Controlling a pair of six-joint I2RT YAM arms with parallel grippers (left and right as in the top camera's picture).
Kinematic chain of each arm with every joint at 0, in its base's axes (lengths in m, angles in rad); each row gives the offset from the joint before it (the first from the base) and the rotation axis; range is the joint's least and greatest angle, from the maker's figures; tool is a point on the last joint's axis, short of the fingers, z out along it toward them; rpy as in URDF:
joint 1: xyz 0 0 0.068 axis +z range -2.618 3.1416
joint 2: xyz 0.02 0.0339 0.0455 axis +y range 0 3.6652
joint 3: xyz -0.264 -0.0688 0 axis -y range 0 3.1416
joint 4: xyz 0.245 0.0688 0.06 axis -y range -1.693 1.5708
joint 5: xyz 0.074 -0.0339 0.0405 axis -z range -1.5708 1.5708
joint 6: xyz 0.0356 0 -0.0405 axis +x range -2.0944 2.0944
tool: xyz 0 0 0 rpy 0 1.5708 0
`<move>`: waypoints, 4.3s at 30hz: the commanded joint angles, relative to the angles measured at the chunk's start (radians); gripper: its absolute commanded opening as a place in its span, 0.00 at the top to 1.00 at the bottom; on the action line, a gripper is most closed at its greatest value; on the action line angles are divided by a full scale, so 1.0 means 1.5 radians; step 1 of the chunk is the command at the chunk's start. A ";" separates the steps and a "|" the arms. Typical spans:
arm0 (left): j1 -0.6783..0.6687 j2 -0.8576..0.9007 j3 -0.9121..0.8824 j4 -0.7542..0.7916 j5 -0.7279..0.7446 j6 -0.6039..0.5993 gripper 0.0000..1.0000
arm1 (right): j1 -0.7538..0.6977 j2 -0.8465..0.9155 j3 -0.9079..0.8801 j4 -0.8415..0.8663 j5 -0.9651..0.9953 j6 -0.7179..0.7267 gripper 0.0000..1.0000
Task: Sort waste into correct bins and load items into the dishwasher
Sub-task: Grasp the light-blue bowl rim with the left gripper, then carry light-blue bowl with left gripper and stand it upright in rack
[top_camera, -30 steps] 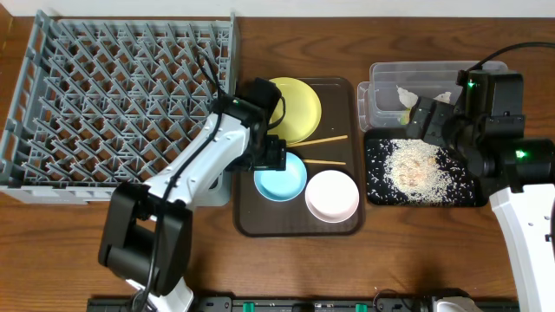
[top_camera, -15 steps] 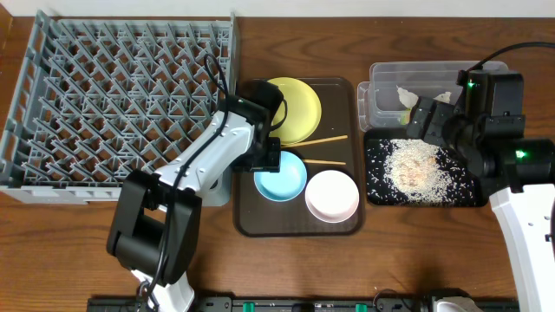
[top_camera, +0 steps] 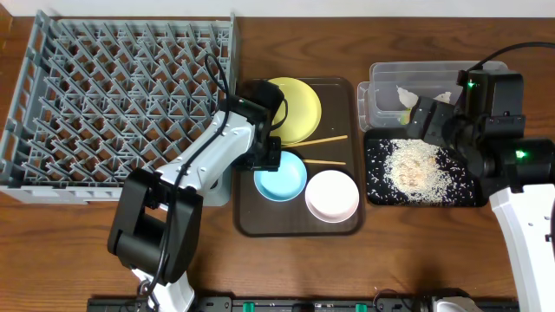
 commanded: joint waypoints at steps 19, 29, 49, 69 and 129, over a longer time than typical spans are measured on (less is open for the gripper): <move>0.001 0.048 -0.004 -0.006 -0.003 -0.049 0.92 | -0.006 0.001 0.001 -0.003 0.012 0.009 0.01; 0.001 -0.001 0.008 -0.034 -0.006 -0.001 0.92 | -0.006 0.001 0.001 -0.003 0.012 0.009 0.01; 0.001 -0.217 0.035 0.235 -0.646 0.207 0.92 | -0.006 0.001 0.001 -0.003 0.012 0.009 0.01; 0.140 0.063 0.035 0.888 -0.721 0.623 0.92 | -0.006 0.001 0.001 -0.003 0.012 0.009 0.01; 0.117 0.171 0.032 0.967 -0.814 0.830 0.92 | -0.006 0.001 0.001 -0.003 0.012 0.009 0.01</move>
